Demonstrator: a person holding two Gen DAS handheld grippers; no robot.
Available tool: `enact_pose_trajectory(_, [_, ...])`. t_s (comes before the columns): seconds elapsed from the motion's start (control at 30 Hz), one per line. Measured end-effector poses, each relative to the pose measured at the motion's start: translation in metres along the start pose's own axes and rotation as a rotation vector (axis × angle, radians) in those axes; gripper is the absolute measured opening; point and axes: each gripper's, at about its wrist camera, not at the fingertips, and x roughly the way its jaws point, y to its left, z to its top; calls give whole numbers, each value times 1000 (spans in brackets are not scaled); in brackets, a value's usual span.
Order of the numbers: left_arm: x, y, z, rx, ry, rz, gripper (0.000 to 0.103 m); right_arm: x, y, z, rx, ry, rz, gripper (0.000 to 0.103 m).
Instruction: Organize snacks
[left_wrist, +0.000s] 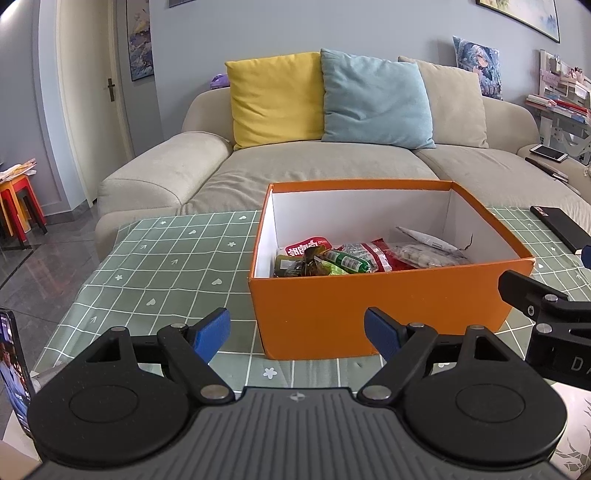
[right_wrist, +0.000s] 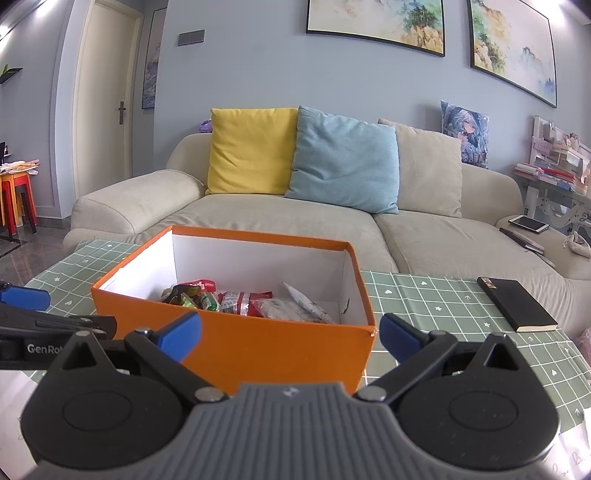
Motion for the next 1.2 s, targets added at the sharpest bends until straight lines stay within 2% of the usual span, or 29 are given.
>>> enact_pose_trajectory(1.2, [0, 0, -2, 4, 0, 2, 96, 4, 0, 0, 4, 27, 19, 99])
